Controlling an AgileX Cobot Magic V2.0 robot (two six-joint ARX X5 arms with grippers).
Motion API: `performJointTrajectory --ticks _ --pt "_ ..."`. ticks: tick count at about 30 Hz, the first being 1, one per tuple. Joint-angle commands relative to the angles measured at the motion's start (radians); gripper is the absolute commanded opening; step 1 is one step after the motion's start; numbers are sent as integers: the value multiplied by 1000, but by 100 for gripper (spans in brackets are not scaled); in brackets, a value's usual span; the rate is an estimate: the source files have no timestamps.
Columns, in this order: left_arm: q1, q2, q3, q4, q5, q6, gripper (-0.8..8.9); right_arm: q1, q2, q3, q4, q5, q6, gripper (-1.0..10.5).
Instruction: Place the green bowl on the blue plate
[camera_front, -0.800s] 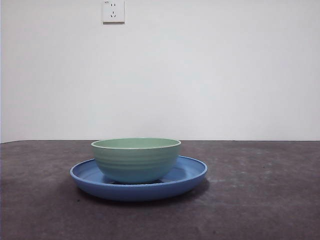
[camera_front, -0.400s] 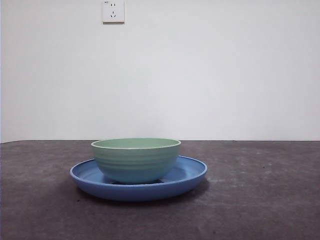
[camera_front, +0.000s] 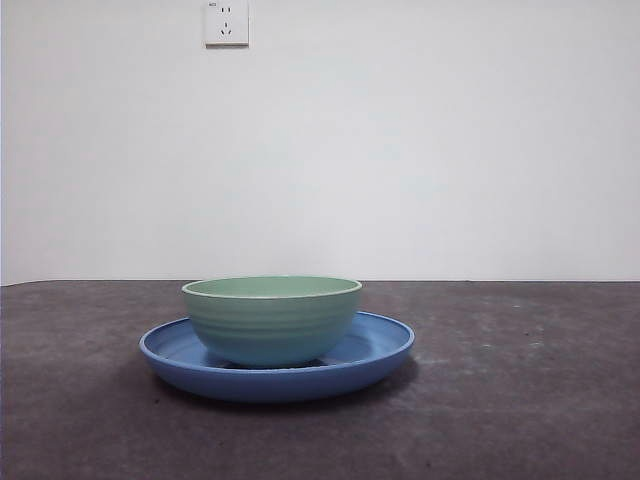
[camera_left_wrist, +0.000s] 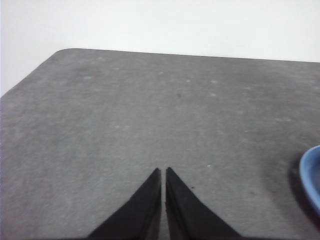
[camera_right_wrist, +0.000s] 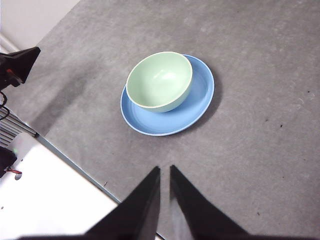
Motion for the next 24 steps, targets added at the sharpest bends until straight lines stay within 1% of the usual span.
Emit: performJointTrajectory --ticks 1,10,20,24 --pt "3 -23 -23 18 -16 -3 15 5 6 8 9 0 -12 29" --pt "-3 -29 -44 11 -23 -2 15 5 6 8 9 0 -12 29" --pt "-46 -29 -69 12 -30 1 15 5 6 8 9 0 -12 29" --pt "-51 -29 -74 18 -30 26 15 5 6 8 9 0 -12 29"
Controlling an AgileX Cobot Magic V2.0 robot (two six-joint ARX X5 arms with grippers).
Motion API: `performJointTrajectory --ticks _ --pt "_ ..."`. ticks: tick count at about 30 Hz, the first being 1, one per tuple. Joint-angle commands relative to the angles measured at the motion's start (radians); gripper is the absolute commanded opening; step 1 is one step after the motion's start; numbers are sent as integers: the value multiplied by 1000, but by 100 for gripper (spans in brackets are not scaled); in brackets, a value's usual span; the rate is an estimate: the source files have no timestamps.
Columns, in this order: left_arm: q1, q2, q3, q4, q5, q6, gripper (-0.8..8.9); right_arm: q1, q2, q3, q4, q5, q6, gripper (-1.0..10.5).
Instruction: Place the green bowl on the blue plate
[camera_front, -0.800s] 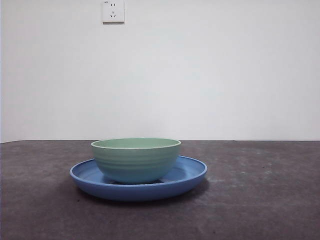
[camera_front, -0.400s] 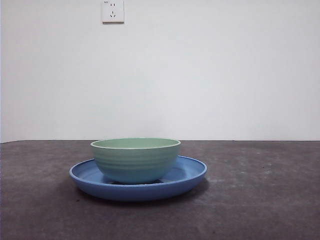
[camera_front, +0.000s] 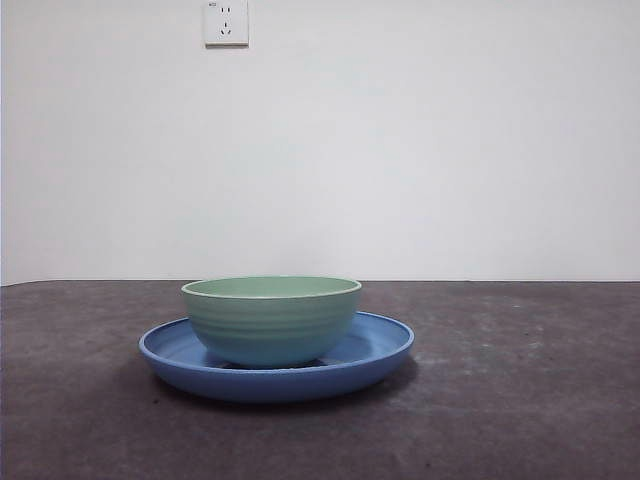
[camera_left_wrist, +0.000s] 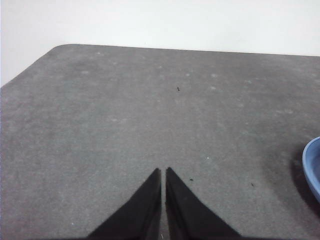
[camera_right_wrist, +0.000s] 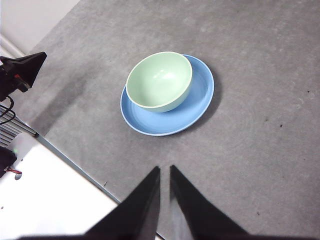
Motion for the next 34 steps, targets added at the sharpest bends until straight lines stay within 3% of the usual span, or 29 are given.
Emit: performJointTrajectory --ticks 1,34 --pt "-2 -2 -21 -7 -3 31 15 5 6 7 9 0 -12 29" --pt "-3 -2 -22 -6 -5 54 15 -6 0 7 10 5 -12 29"
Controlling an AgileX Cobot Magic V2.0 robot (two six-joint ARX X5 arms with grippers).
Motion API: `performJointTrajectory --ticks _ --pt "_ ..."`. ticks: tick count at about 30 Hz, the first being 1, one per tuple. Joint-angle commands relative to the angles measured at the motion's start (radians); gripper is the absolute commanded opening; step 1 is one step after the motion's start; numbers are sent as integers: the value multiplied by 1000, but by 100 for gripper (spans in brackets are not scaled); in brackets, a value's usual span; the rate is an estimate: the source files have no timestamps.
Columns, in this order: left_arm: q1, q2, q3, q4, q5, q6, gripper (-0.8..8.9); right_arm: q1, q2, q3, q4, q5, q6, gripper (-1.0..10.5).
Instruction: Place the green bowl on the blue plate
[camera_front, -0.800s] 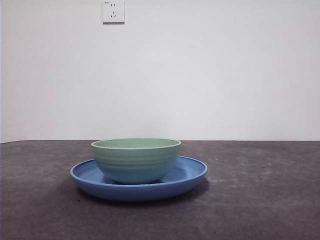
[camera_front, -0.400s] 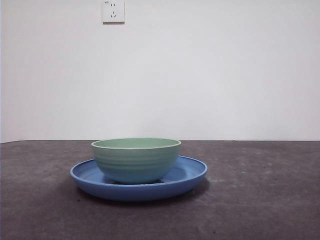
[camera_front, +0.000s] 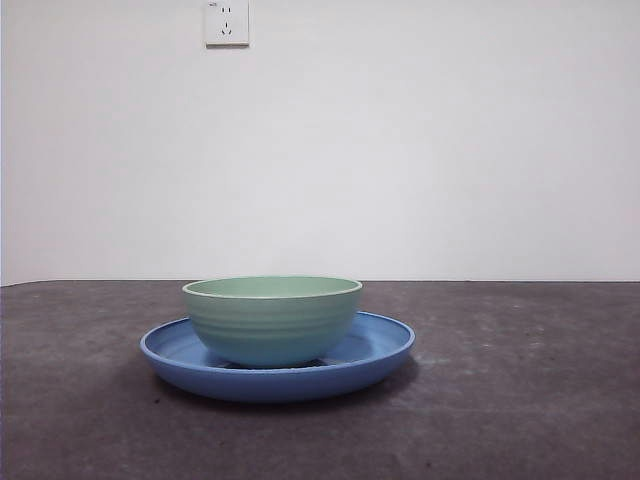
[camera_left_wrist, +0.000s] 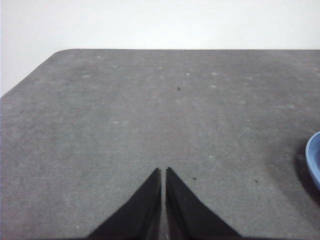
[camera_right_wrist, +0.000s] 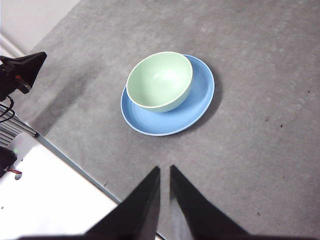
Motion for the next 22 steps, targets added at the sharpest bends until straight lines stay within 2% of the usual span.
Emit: performJointTrajectory --ticks 1,5,7,11,14,16,22 --pt "-2 -2 -21 -9 -3 11 15 -22 -6 7 9 5 -12 29" --pt "-2 -2 -21 -9 -3 11 15 -131 -19 -15 29 -37 -12 29" --pt "-2 -2 -21 -9 -3 11 15 -213 -49 -63 92 -39 -17 29" --pt "-2 -2 -21 -9 -3 11 15 -365 -148 -245 380 -35 -57 29" --pt "-2 -2 -21 -9 -3 11 15 -430 -238 -425 603 -34 -58 29" --pt "-2 -2 -21 -9 -3 11 15 -458 -310 -558 727 -2 -70 29" --pt "-2 -2 -21 -9 -3 11 15 -476 -462 -797 841 202 -126 29"
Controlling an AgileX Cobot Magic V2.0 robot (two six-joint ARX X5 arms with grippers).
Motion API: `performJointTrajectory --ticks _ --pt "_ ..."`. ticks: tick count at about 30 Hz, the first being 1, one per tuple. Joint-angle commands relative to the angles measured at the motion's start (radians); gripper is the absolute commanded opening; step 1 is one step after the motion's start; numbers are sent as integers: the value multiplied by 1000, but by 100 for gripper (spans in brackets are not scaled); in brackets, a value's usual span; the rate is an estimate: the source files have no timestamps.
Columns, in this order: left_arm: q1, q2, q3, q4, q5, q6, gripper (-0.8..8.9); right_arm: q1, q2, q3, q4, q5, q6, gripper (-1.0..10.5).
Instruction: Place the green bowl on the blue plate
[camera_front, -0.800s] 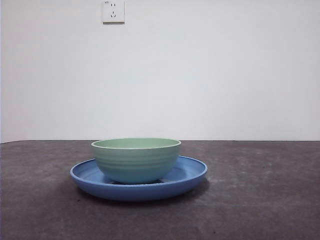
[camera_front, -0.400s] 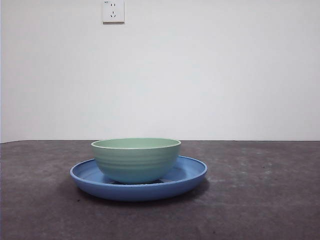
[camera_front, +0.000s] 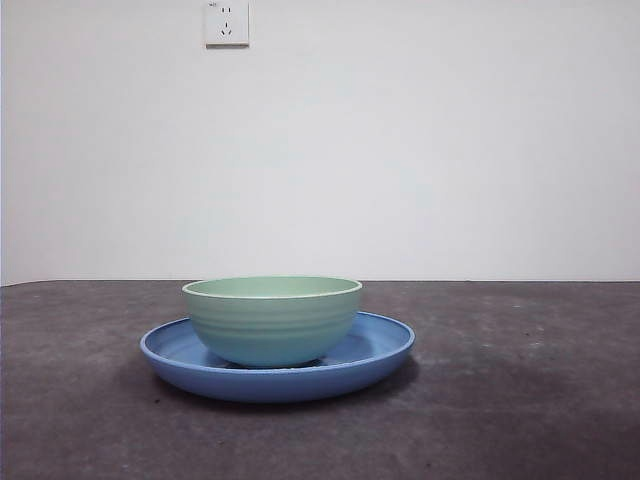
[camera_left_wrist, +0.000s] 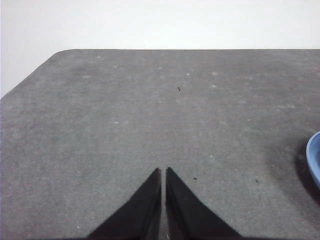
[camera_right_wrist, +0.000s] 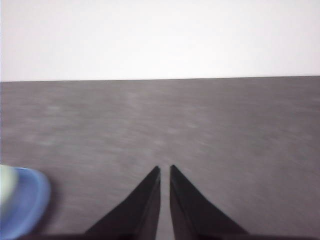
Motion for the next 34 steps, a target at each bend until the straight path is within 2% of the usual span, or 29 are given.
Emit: performJointTrajectory --ticks 1,3,8,16,25,34 --pt "-1 -2 -20 -9 -3 7 15 -3 -49 -76 37 104 -50 29" --pt "-1 -2 -21 -9 -3 7 15 -3 -81 -122 39 172 -60 29" --pt "-1 -2 -20 -9 -3 7 15 -3 -116 -214 103 270 -63 29" --pt "-1 -2 -21 -10 -3 7 15 -1 -122 -298 161 262 -59 29" --pt "-2 -2 -20 -9 -3 7 15 -2 -152 -301 118 161 -108 29" --pt "-1 -2 -21 -9 -3 7 15 12 -152 -301 113 162 -117 29"
